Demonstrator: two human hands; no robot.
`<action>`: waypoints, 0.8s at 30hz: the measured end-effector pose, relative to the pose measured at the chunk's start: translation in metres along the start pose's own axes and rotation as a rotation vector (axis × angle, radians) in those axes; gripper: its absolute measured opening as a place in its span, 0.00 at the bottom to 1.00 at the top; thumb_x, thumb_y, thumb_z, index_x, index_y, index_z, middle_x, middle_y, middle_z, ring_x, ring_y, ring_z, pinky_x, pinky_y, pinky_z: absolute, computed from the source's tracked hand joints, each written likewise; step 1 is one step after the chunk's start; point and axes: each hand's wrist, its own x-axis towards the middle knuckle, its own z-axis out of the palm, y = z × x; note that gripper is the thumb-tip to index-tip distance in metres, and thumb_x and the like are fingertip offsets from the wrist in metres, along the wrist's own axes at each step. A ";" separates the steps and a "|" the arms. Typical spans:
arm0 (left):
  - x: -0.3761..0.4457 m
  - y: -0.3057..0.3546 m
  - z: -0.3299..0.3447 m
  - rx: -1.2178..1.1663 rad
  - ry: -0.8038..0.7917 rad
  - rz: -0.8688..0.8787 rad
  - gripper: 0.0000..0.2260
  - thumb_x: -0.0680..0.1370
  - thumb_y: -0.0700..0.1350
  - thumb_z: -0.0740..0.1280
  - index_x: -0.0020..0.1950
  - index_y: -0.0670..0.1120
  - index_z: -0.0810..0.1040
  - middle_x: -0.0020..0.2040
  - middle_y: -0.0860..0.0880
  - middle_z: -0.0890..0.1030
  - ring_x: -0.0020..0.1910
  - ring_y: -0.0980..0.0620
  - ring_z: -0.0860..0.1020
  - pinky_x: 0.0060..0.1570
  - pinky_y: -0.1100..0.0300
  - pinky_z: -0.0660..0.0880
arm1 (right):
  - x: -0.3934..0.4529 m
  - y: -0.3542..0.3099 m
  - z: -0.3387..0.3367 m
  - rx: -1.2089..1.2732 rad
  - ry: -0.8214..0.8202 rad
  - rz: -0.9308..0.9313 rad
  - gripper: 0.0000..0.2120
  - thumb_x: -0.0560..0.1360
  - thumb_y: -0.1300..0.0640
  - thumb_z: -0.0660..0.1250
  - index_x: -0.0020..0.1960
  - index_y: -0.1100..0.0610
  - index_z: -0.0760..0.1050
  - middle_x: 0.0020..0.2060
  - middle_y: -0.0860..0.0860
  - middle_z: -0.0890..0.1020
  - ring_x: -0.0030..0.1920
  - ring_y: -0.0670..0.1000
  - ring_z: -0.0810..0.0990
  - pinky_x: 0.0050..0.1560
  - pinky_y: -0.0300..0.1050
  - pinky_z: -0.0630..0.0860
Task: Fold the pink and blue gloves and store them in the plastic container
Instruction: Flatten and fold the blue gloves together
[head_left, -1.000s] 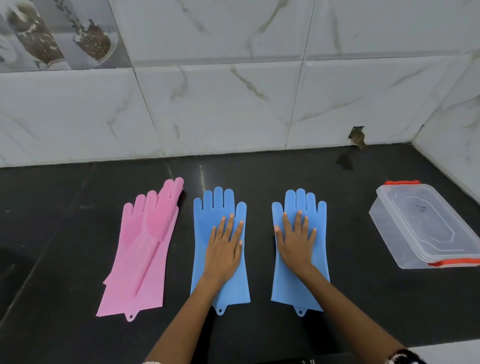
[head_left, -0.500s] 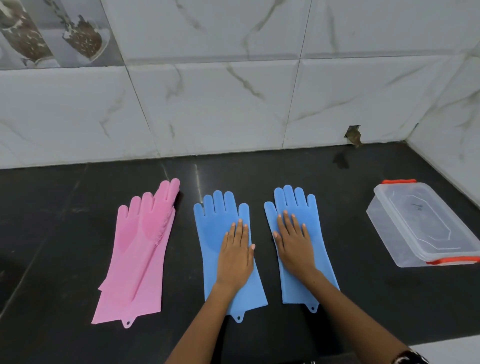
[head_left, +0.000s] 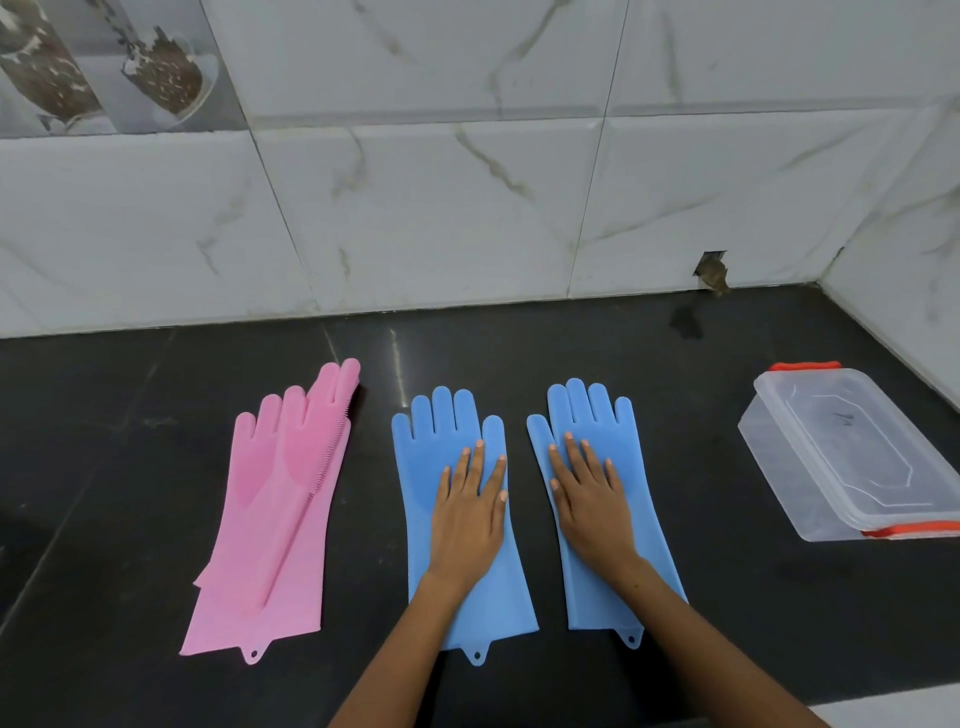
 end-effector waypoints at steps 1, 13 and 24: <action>0.001 0.000 0.001 0.002 -0.008 0.002 0.22 0.83 0.54 0.47 0.77 0.55 0.48 0.79 0.51 0.48 0.76 0.53 0.41 0.73 0.56 0.38 | 0.000 0.000 0.000 -0.004 -0.003 0.000 0.24 0.81 0.48 0.45 0.76 0.48 0.45 0.77 0.48 0.50 0.77 0.51 0.45 0.74 0.51 0.44; -0.004 -0.003 0.002 -0.042 -0.019 0.049 0.23 0.83 0.53 0.47 0.76 0.53 0.43 0.78 0.54 0.45 0.76 0.55 0.41 0.73 0.60 0.37 | 0.000 -0.004 -0.001 -0.023 -0.031 -0.004 0.25 0.82 0.48 0.44 0.76 0.49 0.43 0.77 0.49 0.47 0.77 0.52 0.44 0.75 0.51 0.44; -0.005 -0.002 0.000 -0.109 0.016 0.020 0.22 0.83 0.50 0.50 0.77 0.52 0.50 0.78 0.52 0.50 0.77 0.54 0.44 0.73 0.59 0.39 | -0.002 -0.007 -0.008 0.109 -0.014 -0.005 0.24 0.82 0.50 0.46 0.76 0.49 0.46 0.77 0.48 0.47 0.77 0.51 0.44 0.75 0.50 0.42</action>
